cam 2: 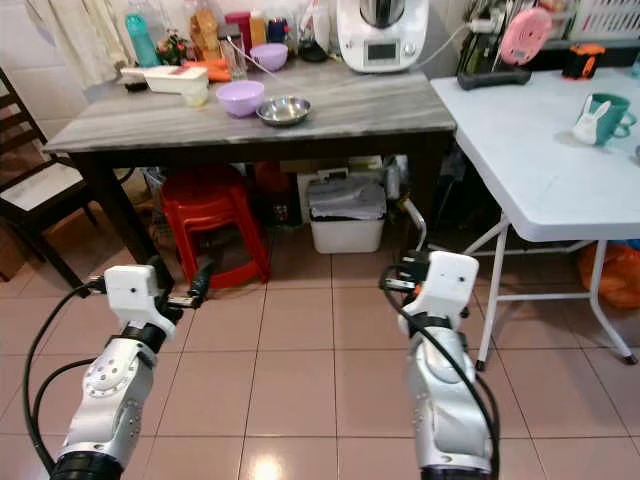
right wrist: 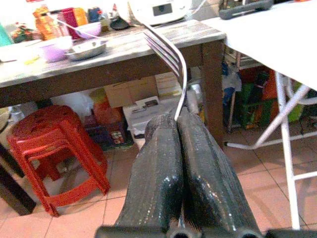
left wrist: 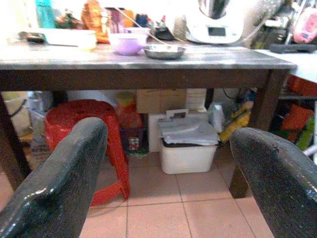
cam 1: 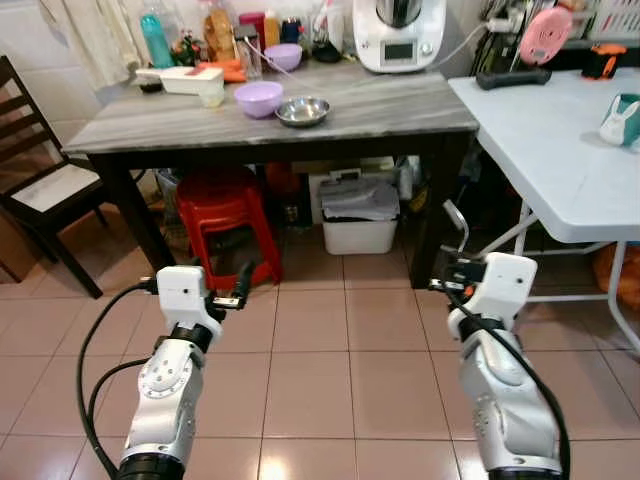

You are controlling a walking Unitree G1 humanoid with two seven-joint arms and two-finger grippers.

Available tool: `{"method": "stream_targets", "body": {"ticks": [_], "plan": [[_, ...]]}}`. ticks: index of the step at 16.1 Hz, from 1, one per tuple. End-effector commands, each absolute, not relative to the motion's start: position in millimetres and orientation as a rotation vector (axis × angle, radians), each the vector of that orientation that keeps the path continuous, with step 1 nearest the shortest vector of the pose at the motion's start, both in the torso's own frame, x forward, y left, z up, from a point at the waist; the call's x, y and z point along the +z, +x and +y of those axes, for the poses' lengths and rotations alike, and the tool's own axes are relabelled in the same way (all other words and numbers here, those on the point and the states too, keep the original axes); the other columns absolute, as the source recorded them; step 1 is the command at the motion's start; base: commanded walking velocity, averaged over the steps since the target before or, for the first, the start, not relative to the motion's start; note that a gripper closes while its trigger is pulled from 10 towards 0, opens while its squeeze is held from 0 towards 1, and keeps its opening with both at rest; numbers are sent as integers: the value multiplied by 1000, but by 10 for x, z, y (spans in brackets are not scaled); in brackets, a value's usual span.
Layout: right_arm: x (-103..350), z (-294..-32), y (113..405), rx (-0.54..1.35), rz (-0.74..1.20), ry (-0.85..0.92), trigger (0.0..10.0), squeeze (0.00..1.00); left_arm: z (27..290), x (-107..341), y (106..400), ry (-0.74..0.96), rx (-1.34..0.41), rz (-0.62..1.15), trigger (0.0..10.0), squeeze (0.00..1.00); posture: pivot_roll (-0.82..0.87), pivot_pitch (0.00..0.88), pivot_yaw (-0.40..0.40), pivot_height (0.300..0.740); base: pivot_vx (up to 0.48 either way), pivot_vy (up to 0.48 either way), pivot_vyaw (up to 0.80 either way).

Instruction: Setting the table

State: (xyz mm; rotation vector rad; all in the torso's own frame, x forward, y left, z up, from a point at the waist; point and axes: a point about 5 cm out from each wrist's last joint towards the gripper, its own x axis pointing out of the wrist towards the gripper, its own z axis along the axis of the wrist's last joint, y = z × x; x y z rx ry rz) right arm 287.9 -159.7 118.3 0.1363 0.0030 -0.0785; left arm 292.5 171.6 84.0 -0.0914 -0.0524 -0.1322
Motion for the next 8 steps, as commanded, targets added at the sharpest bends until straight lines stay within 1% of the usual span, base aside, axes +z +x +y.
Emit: {"method": "stream_targets", "body": {"ticks": [1,4,8], "plan": [[1251,-1593,2878,-66,-31,135,10000,0,1731,864,2937,-74,-142,-64,10000,0,-111,0,78,740,341,0,0],[1252,-1592,2880,-64,-32,136,10000,0,1728,861,2938,-76,-145,-61,10000,0,-112,0,79,740,346,0,0],[1258,-1588,2887,-62,-36,136,10000,0,1713,861,2948,-83,-153,-61,10000,0,-113,0,80,740,399,0,586]]}}
